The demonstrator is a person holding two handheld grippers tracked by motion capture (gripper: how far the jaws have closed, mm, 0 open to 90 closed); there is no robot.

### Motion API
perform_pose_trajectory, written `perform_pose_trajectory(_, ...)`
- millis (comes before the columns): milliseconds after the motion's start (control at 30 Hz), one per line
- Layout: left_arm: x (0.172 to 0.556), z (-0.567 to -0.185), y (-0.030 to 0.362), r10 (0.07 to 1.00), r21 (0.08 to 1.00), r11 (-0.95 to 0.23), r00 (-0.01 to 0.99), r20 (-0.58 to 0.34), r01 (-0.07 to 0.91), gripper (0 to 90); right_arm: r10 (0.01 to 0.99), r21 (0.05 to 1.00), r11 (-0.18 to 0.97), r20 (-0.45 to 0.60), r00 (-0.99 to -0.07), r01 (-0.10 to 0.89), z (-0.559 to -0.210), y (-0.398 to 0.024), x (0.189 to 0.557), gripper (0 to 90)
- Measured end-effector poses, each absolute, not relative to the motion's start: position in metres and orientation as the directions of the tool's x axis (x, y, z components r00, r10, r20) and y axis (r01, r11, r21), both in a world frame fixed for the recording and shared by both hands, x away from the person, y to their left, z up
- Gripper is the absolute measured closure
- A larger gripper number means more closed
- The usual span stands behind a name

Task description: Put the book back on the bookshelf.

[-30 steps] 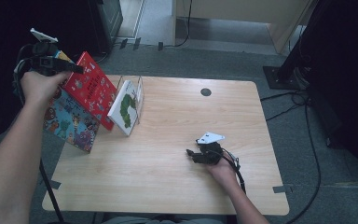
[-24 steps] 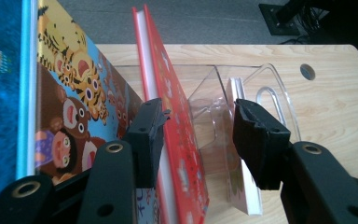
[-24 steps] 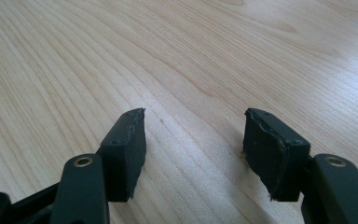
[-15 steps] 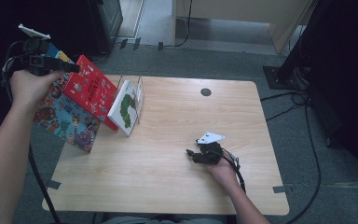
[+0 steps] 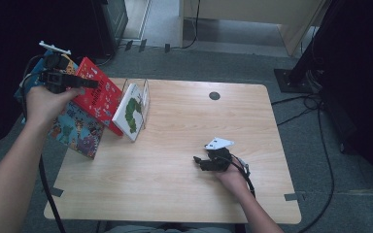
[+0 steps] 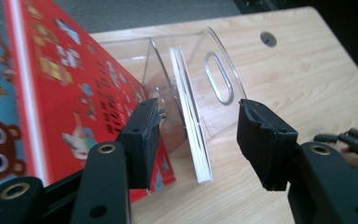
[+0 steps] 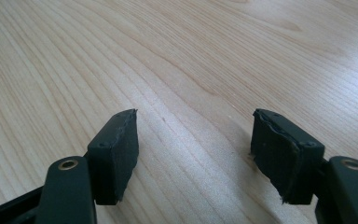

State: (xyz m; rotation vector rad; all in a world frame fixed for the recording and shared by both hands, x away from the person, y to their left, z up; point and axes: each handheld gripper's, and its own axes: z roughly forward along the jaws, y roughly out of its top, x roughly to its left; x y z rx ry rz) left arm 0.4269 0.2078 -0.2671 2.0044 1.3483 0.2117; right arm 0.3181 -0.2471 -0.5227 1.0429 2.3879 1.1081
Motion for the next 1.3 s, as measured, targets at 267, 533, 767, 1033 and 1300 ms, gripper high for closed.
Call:
perform_pose_trajectory(267, 0.407, -0.286, 0.184, 0.821, 0.649, -0.263, 0.519, -0.238, 0.714, 47.5, 0.727, 0.755, 0.439, 0.02, -0.686, 0.487, -0.523, -0.247, 0.318, 28.3)
perform_pose_trajectory(533, 0.385, -0.309, 0.165, 0.777, 0.66, -0.311, 0.583, -0.239, 0.684, 46.9, 0.729, 0.754, 0.438, 0.02, -0.684, 0.489, -0.523, -0.247, 0.318, 27.3)
perform_pose_trajectory(767, 0.369, -0.33, 0.158, 0.76, 0.658, -0.32, 0.6, -0.252, 0.682, 46.0, 0.73, 0.754, 0.439, 0.019, -0.684, 0.489, -0.523, -0.247, 0.317, 27.2)
perform_pose_trajectory(1033, 0.354, -0.359, 0.146, 0.733, 0.655, -0.342, 0.627, -0.263, 0.674, 45.8, 0.733, 0.75, 0.436, 0.024, -0.679, 0.497, -0.523, -0.247, 0.317, 26.7)
perform_pose_trajectory(1300, 0.346, -0.386, 0.131, 0.704, 0.652, -0.36, 0.653, -0.279, 0.667, 45.7, 0.732, 0.75, 0.437, 0.024, -0.68, 0.497, -0.523, -0.246, 0.317, 25.6)
